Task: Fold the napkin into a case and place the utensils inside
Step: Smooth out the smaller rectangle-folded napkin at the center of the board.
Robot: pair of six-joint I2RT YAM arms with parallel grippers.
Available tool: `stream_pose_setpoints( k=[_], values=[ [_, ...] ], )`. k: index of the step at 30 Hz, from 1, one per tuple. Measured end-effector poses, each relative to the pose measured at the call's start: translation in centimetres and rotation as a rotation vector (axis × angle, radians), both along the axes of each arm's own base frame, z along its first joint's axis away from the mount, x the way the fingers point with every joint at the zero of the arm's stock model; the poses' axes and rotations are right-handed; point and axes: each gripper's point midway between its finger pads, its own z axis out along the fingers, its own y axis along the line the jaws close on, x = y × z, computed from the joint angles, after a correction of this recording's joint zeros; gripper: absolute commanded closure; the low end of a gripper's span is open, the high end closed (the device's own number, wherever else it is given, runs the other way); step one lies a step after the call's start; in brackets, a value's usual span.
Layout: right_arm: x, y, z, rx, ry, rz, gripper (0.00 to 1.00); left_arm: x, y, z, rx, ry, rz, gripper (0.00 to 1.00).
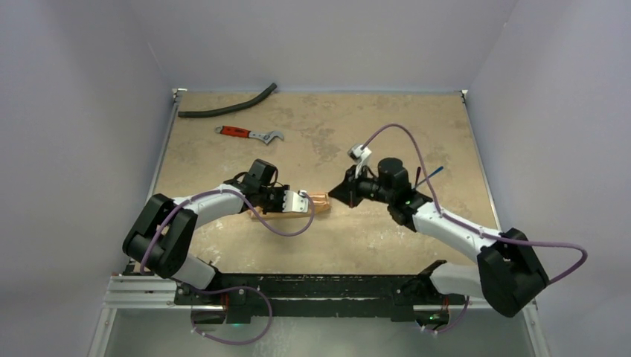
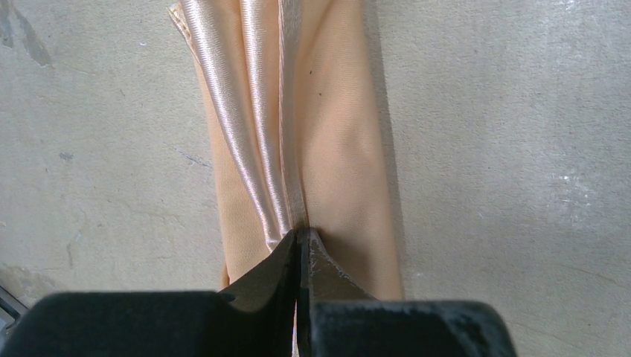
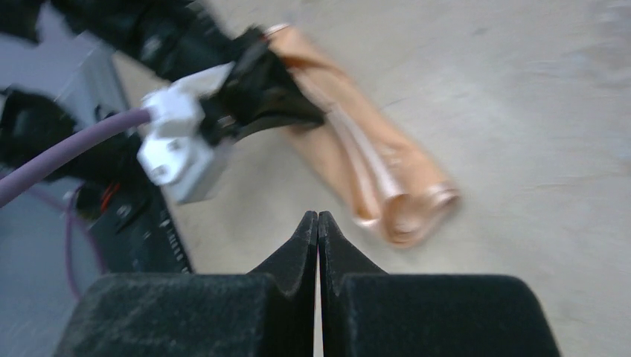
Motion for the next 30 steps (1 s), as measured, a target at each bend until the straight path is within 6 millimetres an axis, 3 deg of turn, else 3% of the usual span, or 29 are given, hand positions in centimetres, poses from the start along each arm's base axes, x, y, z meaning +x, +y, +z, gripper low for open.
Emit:
stream_pose_setpoints(
  k=[4,9,12,15,25,30],
  values=[
    [-5.1,3.5,-0.3,0.025,0.012,0.164,1.0,0.0,0.0,0.0,-0.002,0.003,0.006,1.0],
    [-7.2,5.8,-3.5,-0.018,0.073,0.249,1.0,0.0,0.0,0.0,-0.003,0.003,0.006,1.0],
    [-6.8,6.2,-6.4,-0.076,0.126,0.248,1.0,0.0,0.0,0.0,-0.005,0.005,0.007,1.0],
    [-5.8,6.7,-8.0,-0.116,0.135,0.239,1.0,0.0,0.0,0.0,-0.005,0.005,0.006,1.0],
    [-2.1,8.8,-8.2,-0.15,0.068,0.212,1.0,0.0,0.0,0.0,-0.006,0.005,0.006,1.0],
    [-1.2,8.8,-9.7,-0.179,0.081,0.2,1.0,0.0,0.0,0.0,-0.007,0.006,0.006,1.0]
  ],
)
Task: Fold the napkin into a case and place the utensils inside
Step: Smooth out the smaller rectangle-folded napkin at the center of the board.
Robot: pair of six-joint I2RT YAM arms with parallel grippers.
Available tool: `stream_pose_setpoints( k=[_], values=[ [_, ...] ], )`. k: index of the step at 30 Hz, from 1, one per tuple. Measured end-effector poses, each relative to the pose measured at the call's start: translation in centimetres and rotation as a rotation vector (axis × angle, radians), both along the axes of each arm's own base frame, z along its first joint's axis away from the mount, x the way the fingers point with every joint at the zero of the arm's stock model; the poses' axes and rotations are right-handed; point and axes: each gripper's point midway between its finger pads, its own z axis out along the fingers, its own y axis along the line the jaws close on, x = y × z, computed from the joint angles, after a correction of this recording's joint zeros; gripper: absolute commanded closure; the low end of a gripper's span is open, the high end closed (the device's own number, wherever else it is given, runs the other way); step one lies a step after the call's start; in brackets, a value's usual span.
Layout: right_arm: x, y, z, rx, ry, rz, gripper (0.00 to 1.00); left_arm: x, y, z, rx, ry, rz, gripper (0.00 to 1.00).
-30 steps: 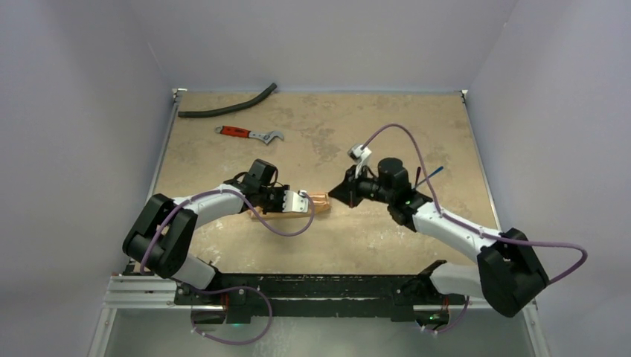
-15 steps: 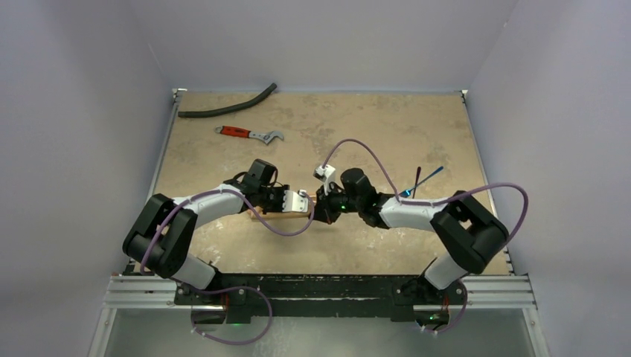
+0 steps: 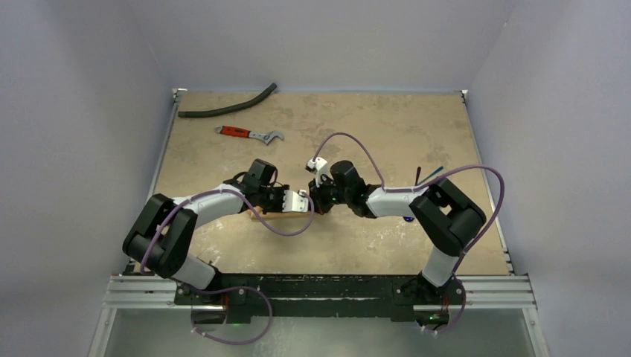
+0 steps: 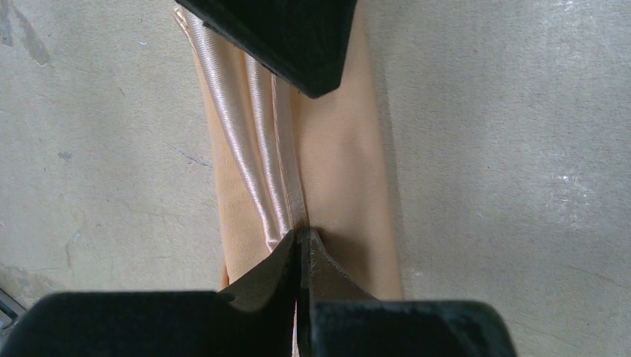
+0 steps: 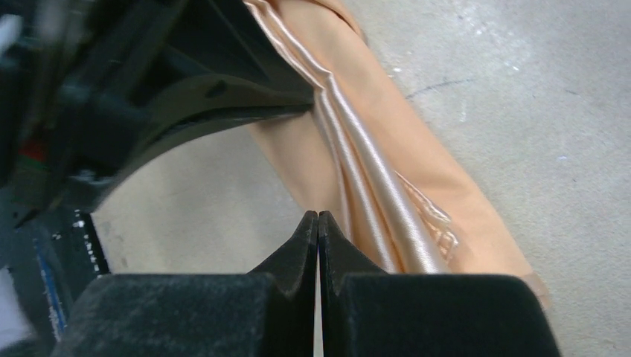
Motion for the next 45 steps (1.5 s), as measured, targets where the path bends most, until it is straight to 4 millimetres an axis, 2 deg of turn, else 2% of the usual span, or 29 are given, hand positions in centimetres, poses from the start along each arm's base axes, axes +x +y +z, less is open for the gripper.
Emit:
stream_pose_setpoints(
  k=[4,9,15,19,29,32,34,37,39,42,45],
  values=[
    [0.9,-0.6,-1.2,-0.025,0.01,-0.025,1.0,0.0,0.0,0.0,0.0,0.0,0.0,1.0],
    [2.1,-0.9,-1.4,-0.026,0.01,-0.047,1.0,0.0,0.0,0.0,0.0,-0.002,-0.007,1.0],
    [3.9,-0.2,-1.8,-0.018,0.013,-0.055,1.0,-0.2,-0.1,0.0,0.0,-0.003,-0.026,1.0],
    [4.0,-0.4,-2.8,-0.018,0.05,-0.046,1.0,-0.2,-0.1,0.0,0.0,-0.004,-0.03,1.0],
    [4.8,-0.5,-3.1,0.063,0.158,-0.004,1.0,-0.2,0.0,0.2,0.005,0.012,-0.016,1.0],
    [4.9,-0.4,-3.1,0.073,0.181,0.004,1.0,0.0,-0.1,1.1,0.002,0.045,0.014,0.93],
    [4.9,-0.4,-3.1,0.077,0.188,0.005,1.0,0.7,-0.7,2.5,-0.018,0.052,0.037,0.88],
    [4.8,-0.4,-3.2,0.081,0.197,0.01,1.0,1.6,-1.7,4.5,-0.057,0.051,0.052,0.85],
    [4.8,-0.3,-3.2,0.084,0.207,0.01,1.0,1.4,-2.1,5.2,-0.077,0.066,0.046,0.84],
    [4.9,-0.1,-3.1,0.085,0.221,0.009,1.0,0.0,-2.1,4.7,-0.073,0.105,0.028,0.83],
    [4.9,-0.1,-3.1,0.085,0.23,0.006,1.0,-1.8,-1.9,3.2,-0.053,0.147,0.021,0.71]
  ],
)
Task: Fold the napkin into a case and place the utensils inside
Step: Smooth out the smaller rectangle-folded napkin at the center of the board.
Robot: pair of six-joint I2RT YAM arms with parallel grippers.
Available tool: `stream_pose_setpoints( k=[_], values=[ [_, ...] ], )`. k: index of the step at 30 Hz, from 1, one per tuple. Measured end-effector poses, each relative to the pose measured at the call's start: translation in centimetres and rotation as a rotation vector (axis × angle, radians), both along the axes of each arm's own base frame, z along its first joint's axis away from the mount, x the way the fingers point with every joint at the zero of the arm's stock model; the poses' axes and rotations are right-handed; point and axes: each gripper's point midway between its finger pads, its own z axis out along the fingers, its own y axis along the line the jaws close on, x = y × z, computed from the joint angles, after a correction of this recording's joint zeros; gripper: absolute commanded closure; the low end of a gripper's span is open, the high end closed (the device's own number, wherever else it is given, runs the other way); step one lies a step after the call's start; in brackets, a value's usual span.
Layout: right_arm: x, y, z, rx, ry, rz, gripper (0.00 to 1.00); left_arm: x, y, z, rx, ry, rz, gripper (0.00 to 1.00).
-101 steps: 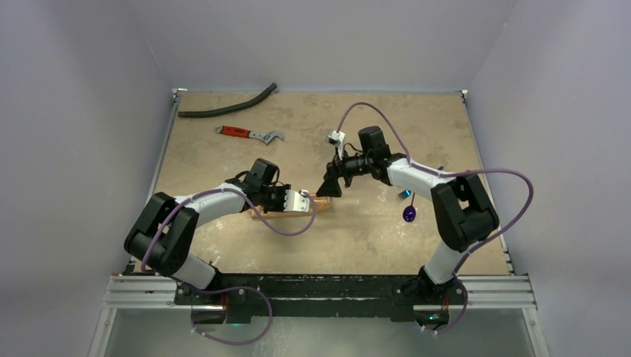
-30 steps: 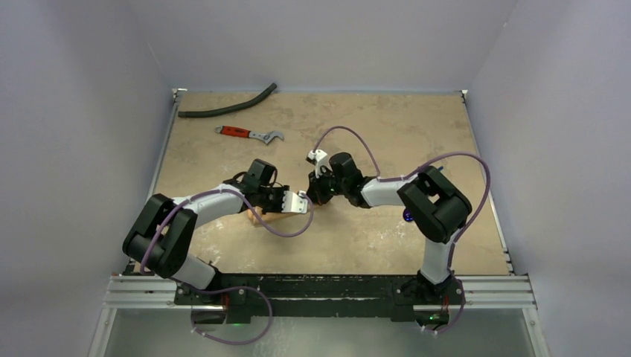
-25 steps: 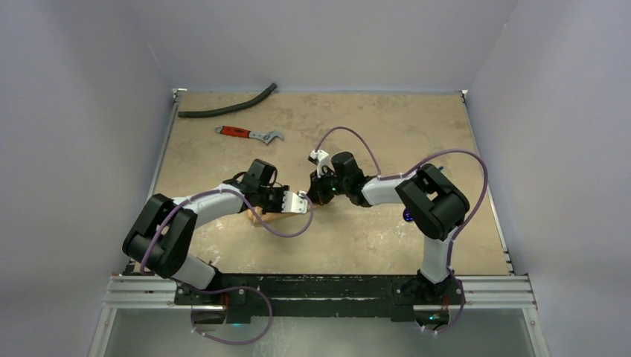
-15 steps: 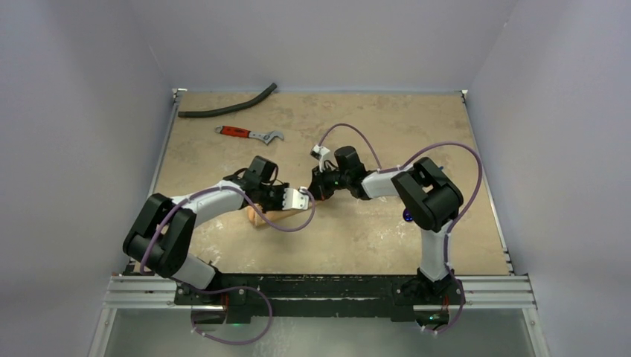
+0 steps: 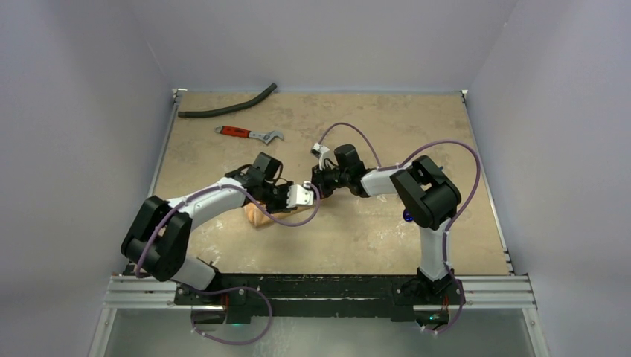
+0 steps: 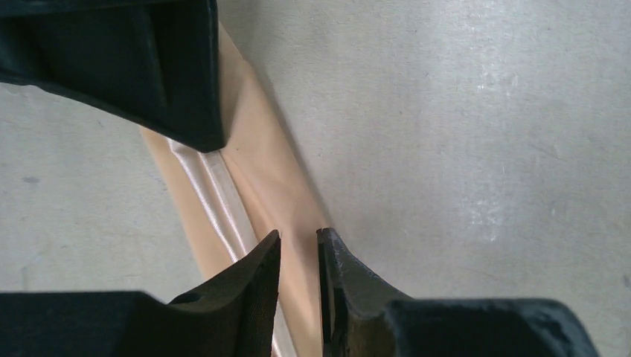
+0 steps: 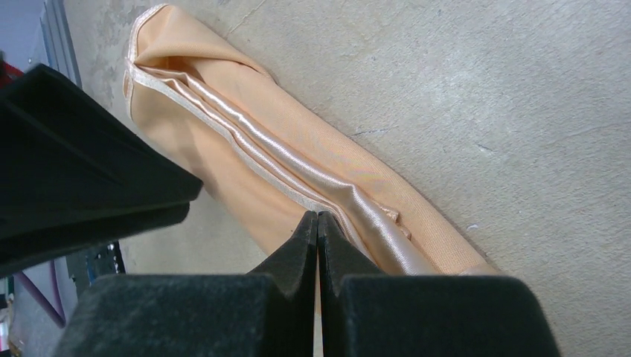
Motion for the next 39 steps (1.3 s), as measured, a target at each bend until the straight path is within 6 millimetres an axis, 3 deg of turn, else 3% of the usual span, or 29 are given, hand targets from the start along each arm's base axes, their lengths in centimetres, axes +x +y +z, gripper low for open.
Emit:
stream_pose_setpoints(
  k=[2,12,20,23,28,34,39],
  values=[
    [0.0,0.0,0.1,0.001,0.005,-0.003,1.0,-0.3,-0.1,-0.8,0.009,0.019,0.02,0.65],
    [0.0,0.0,0.2,0.002,0.019,-0.02,1.0,3.5,-0.6,-1.5,-0.055,0.038,0.271,0.44],
    [-0.5,-0.2,0.3,0.01,0.036,-0.031,1.0,4.5,-1.4,-2.3,-0.079,0.076,0.337,0.42],
    [-0.7,-0.3,0.5,0.014,0.045,-0.033,1.0,4.9,-1.7,-2.7,-0.078,0.08,0.336,0.49],
    [-1.5,-0.1,1.5,0.046,0.072,-0.004,1.0,5.8,-2.2,-2.8,-0.081,0.088,0.327,0.76],
    [-2.2,-0.8,3.2,0.116,0.121,0.019,0.97,6.0,-2.6,-2.8,-0.086,0.087,0.289,0.88],
    [-0.4,-2.3,6.1,0.194,0.09,-0.015,0.92,5.8,-2.6,-2.9,-0.083,0.09,0.274,0.92]
  ],
)
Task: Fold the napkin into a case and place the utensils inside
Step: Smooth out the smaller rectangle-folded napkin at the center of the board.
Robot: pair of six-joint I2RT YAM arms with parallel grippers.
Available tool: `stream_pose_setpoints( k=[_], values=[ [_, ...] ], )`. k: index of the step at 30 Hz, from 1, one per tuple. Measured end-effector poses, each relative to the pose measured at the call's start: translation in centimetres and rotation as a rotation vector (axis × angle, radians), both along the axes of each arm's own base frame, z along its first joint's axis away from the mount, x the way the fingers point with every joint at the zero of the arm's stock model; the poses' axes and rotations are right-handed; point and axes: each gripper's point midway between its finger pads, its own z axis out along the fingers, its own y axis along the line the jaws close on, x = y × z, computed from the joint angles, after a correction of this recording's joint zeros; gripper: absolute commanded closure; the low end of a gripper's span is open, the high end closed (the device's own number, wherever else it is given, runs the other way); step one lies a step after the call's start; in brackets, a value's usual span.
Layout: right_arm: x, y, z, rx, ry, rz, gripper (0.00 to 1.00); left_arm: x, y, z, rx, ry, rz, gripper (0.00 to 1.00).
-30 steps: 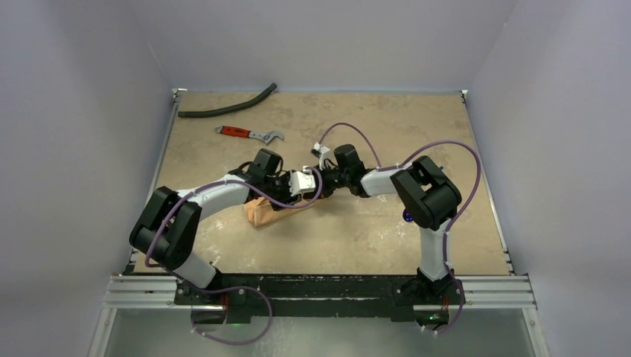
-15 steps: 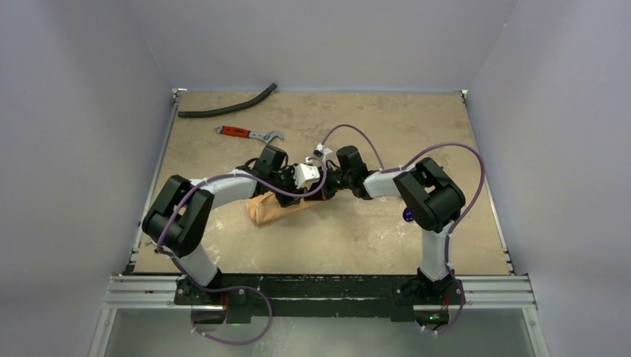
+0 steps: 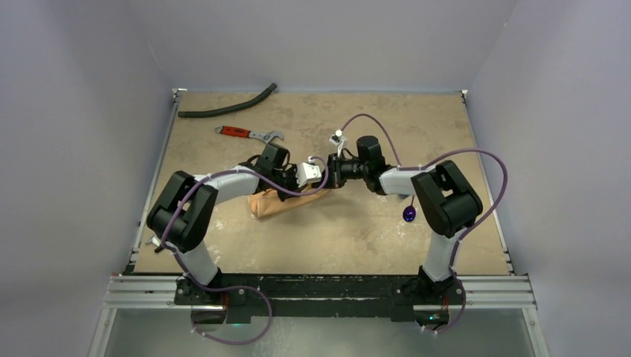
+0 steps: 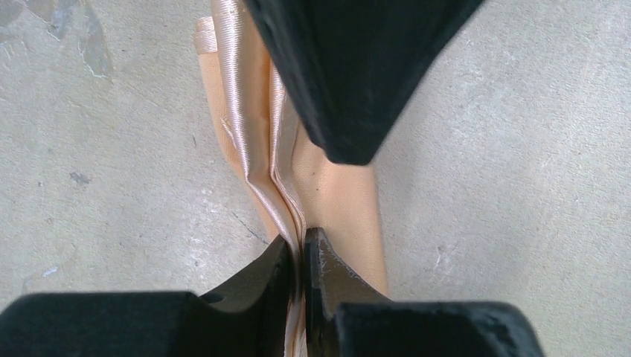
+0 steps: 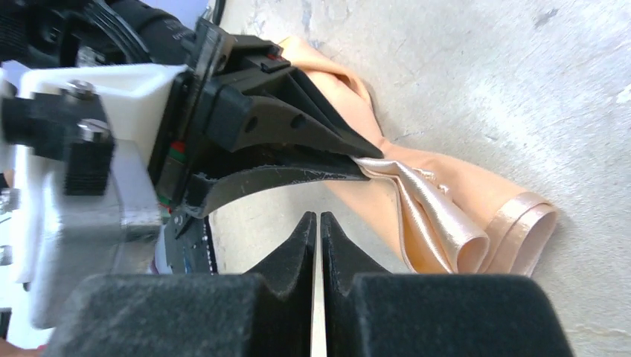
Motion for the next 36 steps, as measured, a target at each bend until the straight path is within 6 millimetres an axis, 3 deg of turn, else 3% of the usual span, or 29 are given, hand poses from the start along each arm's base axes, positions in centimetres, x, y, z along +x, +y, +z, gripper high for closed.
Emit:
stream_pose_setpoints(
  k=[5,10,13,14,20,23,27,36],
  values=[
    [0.9,-0.8,1.2,0.028,-0.027,-0.031,0.87,-0.1,0.1,0.0,-0.007,0.008,0.003,0.92],
    [1.1,-2.8,0.5,0.016,0.002,-0.081,0.63,-0.3,0.6,0.0,-0.023,0.034,0.031,0.92],
    [2.0,-3.6,-0.1,-0.014,-0.008,-0.125,0.55,-0.5,0.8,-0.1,-0.029,0.048,0.046,0.92],
    [2.2,-3.8,-0.3,-0.027,-0.012,-0.139,0.56,-0.6,0.9,-0.1,-0.031,0.052,0.048,0.92],
    [2.3,-3.8,1.0,-0.019,-0.076,-0.112,0.89,-0.7,0.9,-0.1,-0.036,0.059,0.051,0.93],
    [1.9,-3.4,1.8,0.018,-0.091,-0.067,0.99,-0.7,0.9,-0.1,-0.037,0.06,0.052,0.93],
    [1.4,-3.0,1.7,0.049,-0.084,-0.018,1.0,-0.7,0.9,-0.1,-0.038,0.062,0.054,0.94],
    [1.2,-0.9,-1.8,0.019,0.014,0.01,1.0,-0.8,0.9,-0.1,-0.045,0.07,0.054,0.95]
  ],
)
